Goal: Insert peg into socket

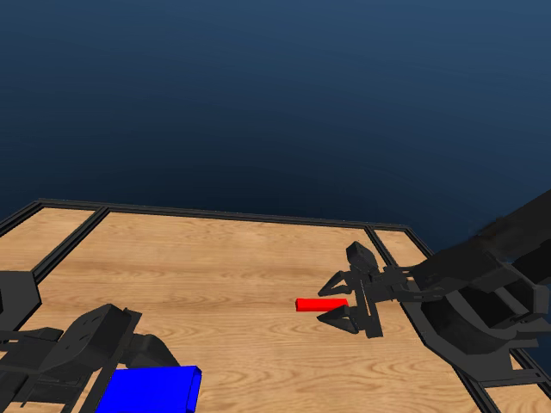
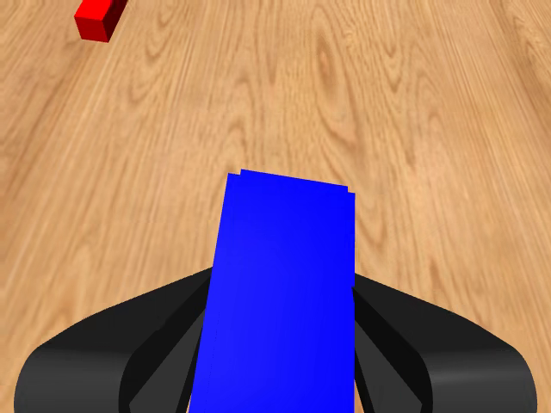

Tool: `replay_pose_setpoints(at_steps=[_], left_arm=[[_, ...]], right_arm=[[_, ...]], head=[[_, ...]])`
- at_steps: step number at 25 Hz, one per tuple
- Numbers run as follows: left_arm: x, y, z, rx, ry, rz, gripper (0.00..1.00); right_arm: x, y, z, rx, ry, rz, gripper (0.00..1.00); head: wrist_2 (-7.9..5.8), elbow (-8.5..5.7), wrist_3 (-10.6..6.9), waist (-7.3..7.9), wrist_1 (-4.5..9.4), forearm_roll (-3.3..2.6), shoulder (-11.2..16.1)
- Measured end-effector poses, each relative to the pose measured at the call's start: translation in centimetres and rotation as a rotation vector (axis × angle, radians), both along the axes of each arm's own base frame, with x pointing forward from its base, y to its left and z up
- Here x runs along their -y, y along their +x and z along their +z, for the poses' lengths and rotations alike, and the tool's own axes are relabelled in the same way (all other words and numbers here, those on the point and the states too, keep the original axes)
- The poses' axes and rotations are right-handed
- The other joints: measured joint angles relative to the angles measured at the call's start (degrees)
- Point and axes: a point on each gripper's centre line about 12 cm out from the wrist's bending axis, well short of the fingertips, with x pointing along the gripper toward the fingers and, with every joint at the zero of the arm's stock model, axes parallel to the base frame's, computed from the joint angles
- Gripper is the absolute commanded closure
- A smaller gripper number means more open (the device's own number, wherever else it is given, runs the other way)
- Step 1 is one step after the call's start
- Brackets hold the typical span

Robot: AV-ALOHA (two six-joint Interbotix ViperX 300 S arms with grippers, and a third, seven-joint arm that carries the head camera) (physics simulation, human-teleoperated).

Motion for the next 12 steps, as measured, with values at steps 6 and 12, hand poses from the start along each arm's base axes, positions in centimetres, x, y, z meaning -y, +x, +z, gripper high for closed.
replay_pose_setpoints(at_steps=[6, 12], left_arm=[[-0.5, 0.4, 0.5, 0.006, -0.012, 0.007, 1.00], [-0.4, 0.5, 1.2, 0.030, -0.023, 0.014, 1.00]], right_arm=[[0.9, -1.0, -1.3, -0.021, -0.007, -0.039, 1.00], [0.1, 0.0, -0.5, 0.011, -0.032, 0.013, 1.00]], head=[[-0.82, -0.60, 0.85, -0.80, -0.39, -0.22, 0.7], [-0.37, 0.19, 1.80, -0.70, 0.04, -0.02, -1.1]])
